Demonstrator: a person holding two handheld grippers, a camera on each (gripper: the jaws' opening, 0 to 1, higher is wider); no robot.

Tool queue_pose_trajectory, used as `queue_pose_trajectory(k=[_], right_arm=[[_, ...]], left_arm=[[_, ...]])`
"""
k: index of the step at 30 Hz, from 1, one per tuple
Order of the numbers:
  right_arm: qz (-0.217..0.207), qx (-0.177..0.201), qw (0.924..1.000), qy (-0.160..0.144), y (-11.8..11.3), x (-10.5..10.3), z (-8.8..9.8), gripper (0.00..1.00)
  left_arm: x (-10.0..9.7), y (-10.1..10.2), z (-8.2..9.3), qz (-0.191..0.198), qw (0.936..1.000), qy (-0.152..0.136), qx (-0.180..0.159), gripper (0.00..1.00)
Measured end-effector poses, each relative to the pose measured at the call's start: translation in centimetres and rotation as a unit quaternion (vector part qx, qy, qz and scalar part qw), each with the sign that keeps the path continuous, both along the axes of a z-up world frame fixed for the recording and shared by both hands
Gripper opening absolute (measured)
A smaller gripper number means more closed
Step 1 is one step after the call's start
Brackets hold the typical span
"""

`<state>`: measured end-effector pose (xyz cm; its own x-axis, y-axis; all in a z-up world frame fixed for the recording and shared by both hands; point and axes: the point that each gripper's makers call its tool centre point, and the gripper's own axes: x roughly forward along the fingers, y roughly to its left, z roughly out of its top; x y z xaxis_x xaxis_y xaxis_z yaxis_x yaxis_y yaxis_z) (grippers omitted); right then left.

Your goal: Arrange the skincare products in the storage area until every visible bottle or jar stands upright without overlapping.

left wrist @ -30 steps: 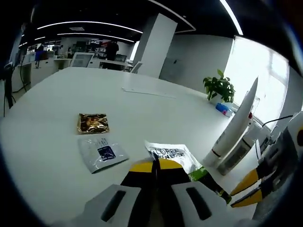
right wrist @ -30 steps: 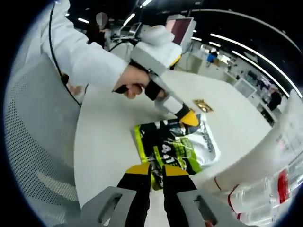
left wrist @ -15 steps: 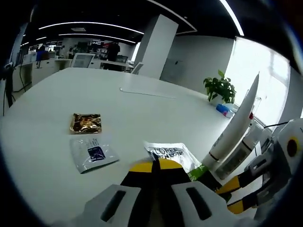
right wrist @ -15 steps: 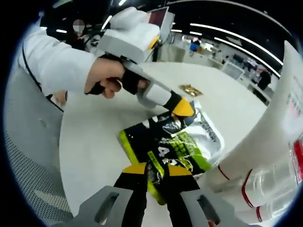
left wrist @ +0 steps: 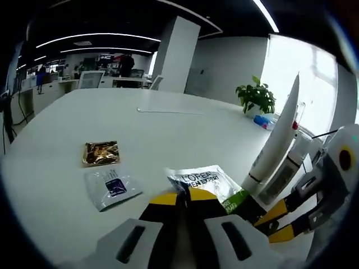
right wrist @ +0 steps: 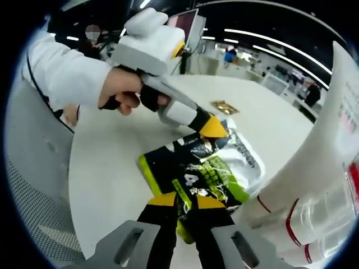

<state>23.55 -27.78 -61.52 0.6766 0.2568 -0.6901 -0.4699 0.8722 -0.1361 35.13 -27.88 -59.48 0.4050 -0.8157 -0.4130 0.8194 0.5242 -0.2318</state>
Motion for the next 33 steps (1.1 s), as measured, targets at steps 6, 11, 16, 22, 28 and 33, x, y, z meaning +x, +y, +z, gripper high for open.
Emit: queue_pose_trajectory(k=[6,11,16,22,28,33], right_arm=[[0.000,0.000,1.0000,0.001,0.0,0.0,-0.1,0.03],[0.002,-0.001,1.0000,0.000,0.1,0.0,-0.1,0.03],[0.007,-0.004,1.0000,0.001,0.1,0.0,-0.1,0.02],[0.014,-0.014,0.9998,0.000,0.3,-0.1,-0.2,0.00],[0.016,-0.015,0.9998,0.000,0.4,-0.1,-0.1,0.06],[0.016,-0.014,0.9998,-0.001,0.3,-0.1,-0.1,0.07]], left_arm=[[0.6,0.5,0.5,0.001,0.9996,-0.026,0.007,0.12],[0.7,1.0,1.2,-0.001,0.9994,-0.035,0.007,0.13],[0.2,1.5,2.0,-0.021,0.9980,-0.057,0.017,0.15],[-1.1,2.2,2.9,-0.057,0.9948,-0.079,0.031,0.24],[-2.4,3.0,4.4,-0.089,0.9897,-0.104,0.042,0.28],[-4.0,3.6,5.3,-0.113,0.9861,-0.114,0.044,0.31]])
